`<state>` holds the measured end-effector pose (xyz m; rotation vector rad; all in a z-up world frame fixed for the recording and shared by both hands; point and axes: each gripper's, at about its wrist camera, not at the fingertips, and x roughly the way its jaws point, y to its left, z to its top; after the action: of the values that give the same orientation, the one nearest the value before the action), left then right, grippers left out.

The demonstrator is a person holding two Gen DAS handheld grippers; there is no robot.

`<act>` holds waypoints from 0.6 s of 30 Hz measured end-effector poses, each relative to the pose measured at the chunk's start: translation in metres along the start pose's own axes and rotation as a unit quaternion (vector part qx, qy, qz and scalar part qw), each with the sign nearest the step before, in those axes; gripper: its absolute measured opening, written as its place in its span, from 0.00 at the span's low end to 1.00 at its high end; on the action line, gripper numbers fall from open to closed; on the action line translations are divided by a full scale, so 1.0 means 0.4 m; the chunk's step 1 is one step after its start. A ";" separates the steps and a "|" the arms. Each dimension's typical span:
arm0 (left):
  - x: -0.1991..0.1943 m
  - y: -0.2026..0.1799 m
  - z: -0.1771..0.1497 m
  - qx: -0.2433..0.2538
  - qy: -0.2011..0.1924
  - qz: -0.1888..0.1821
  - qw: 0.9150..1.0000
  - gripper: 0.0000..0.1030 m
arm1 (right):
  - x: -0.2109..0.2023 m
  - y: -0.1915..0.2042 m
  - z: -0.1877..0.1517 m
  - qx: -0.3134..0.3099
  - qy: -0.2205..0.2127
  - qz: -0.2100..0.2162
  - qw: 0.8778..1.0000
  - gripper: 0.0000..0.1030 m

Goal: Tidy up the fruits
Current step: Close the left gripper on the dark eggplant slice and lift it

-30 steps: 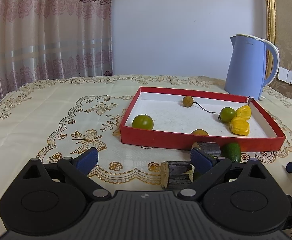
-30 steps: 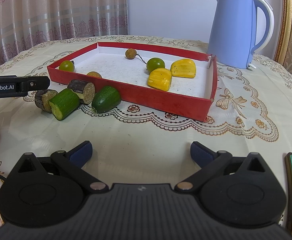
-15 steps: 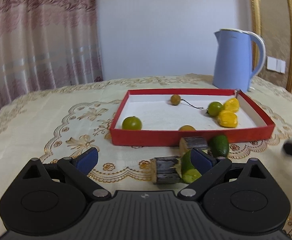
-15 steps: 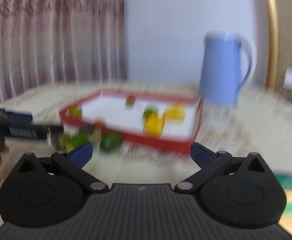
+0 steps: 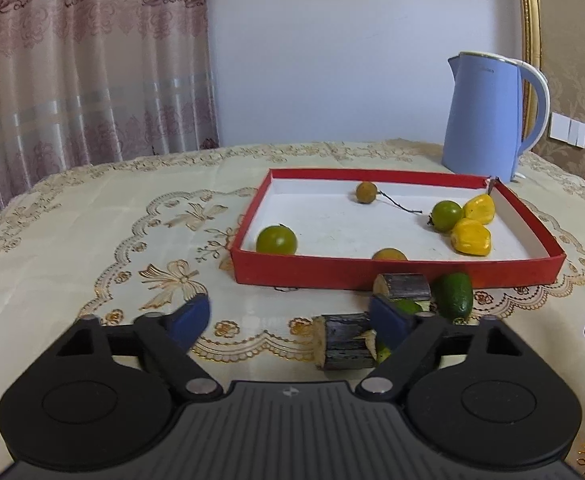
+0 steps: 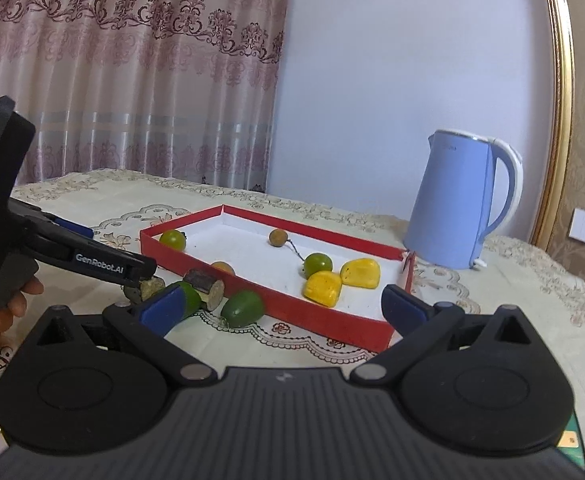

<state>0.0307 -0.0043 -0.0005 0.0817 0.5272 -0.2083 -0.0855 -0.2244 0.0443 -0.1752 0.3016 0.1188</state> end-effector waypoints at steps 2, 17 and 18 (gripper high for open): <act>0.004 -0.006 0.001 -0.001 0.005 -0.007 1.000 0.73 | -0.006 0.004 -0.001 0.000 0.000 0.002 1.000 1.00; 0.030 -0.044 0.011 0.027 0.044 -0.022 0.998 0.46 | -0.016 -0.007 -0.003 0.017 -0.010 0.005 1.000 1.00; 0.033 -0.045 0.007 0.031 0.048 -0.024 0.998 0.46 | -0.018 -0.007 -0.002 0.018 -0.012 0.005 1.000 1.00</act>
<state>0.0393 -0.0247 -0.0054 0.1412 0.6182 -0.2680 -0.0924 -0.2281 0.0461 -0.1368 0.2807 0.1258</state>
